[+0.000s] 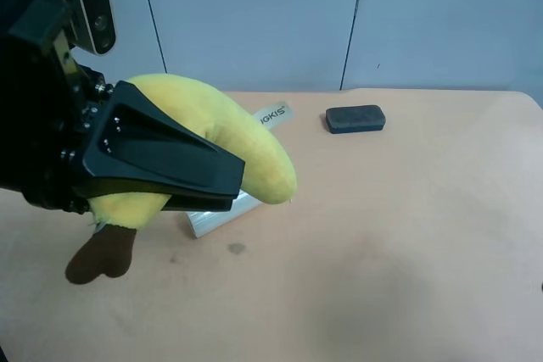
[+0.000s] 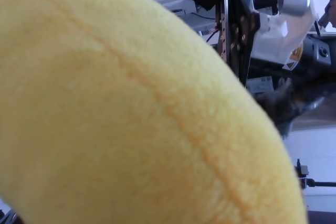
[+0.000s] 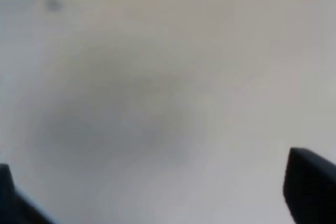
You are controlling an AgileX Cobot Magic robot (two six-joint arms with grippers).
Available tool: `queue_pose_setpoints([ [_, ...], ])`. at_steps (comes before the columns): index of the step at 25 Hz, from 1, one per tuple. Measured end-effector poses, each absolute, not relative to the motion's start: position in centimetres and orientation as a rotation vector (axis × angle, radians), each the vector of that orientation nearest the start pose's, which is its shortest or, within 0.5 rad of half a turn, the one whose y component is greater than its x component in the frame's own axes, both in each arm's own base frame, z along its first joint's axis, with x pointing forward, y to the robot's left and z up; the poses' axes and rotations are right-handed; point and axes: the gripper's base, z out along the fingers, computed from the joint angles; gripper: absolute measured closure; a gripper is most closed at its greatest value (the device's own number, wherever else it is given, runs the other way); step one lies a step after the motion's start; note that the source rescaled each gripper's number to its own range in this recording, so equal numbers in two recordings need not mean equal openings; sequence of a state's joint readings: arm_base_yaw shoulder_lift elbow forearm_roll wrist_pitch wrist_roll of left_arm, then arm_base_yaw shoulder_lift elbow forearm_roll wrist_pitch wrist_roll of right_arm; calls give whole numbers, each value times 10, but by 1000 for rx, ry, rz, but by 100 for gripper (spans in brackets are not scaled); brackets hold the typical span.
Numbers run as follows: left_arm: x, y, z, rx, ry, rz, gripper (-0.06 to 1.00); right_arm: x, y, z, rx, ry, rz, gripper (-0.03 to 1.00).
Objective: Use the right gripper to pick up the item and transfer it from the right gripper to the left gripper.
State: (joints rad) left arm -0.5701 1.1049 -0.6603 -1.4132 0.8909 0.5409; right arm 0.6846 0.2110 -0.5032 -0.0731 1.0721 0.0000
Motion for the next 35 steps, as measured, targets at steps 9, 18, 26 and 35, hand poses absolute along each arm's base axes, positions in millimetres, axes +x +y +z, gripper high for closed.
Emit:
queue_pose_setpoints([
  [9, 133, -167, 294, 362, 2356, -1630, 94, -4, -7, 277, -267, 2034, 76, -3],
  [18, 135, -166, 293, 352, 2347, -1599, 94, -5, -7, 277, -121, 2044, -14, -3],
  [26, 141, -167, 301, 375, 2315, -1532, 94, -5, -7, 277, -214, 2036, 43, -3],
  [35, 188, -163, 342, 454, 2277, -1254, 94, -5, -7, 277, -228, 2035, 52, -3],
])
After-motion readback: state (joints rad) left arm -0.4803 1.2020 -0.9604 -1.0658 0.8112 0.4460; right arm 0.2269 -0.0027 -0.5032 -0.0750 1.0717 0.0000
